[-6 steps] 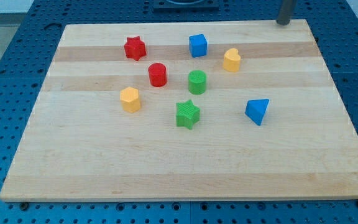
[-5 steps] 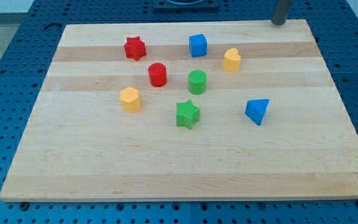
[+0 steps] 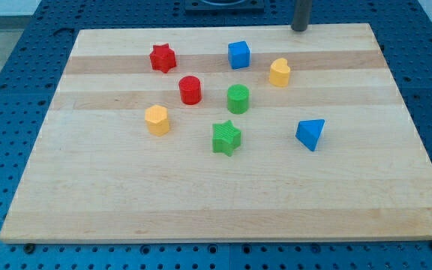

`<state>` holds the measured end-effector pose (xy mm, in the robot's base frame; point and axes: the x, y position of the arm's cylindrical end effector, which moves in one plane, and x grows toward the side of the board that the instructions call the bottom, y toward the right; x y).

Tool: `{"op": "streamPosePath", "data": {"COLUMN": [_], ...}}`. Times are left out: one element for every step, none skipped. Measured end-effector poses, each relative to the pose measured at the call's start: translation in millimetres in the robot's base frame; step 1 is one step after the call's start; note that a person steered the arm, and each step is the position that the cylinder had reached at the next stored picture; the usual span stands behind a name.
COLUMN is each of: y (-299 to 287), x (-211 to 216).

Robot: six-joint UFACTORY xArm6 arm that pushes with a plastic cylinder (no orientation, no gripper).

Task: Move the arm slightly left and down

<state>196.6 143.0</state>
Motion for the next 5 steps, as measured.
{"op": "streamPosePath", "data": {"y": [-17, -34, -46, -56, -64], "x": [0, 0, 0, 3, 5]}}
